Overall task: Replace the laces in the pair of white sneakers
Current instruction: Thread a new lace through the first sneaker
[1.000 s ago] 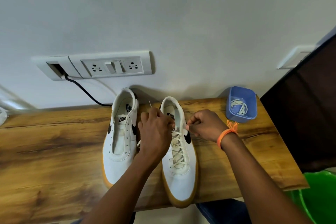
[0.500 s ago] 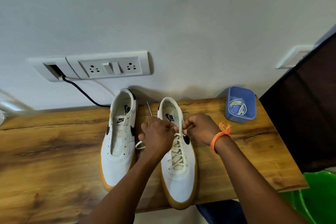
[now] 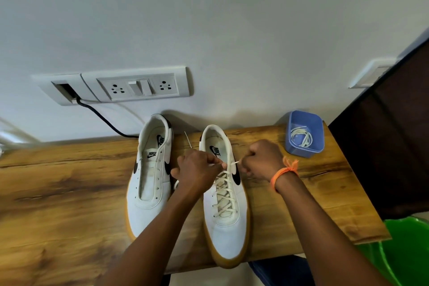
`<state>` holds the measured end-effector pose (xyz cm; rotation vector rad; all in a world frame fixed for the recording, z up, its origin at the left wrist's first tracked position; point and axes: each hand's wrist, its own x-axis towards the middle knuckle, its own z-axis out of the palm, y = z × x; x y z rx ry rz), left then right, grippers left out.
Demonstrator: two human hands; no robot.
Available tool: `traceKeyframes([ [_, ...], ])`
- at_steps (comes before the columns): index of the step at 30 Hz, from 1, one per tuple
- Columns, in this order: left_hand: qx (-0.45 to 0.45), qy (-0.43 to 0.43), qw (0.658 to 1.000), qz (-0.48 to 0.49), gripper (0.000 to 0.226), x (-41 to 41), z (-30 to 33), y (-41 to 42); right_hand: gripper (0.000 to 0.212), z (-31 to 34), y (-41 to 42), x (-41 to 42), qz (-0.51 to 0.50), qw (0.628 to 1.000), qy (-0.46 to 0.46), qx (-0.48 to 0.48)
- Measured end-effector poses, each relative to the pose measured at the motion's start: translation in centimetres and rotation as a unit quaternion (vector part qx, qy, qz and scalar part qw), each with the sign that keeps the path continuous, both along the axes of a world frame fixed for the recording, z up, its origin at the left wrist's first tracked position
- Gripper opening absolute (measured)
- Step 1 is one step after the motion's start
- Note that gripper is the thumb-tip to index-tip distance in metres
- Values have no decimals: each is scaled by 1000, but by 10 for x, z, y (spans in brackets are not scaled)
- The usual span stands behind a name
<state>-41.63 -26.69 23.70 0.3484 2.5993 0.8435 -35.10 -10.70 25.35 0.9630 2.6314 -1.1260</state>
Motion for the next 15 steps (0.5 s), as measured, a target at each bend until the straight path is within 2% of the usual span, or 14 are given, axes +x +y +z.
traceKeyframes([
  [4,20,-35,999,-31,15,-11,0,-9,17,6,37,11,-106,983,-4,152],
  [7,-34,-8,994,-104,16,-17,11,-11,17,7,39,15,-130,966,5,226],
  [9,-41,-1,988,-151,17,-24,17,-14,12,7,30,10,-98,980,20,174],
  [10,-31,-7,985,-170,16,-28,18,-16,12,8,23,7,-85,991,34,97],
  [12,-31,-12,977,-210,17,-34,18,-21,26,9,5,5,-56,995,46,-73],
  [13,-38,-11,975,-220,18,-34,18,-23,27,9,-5,4,-27,992,35,-115],
  [15,-44,-7,973,-226,21,-34,17,-24,17,7,-18,4,23,993,21,-111],
])
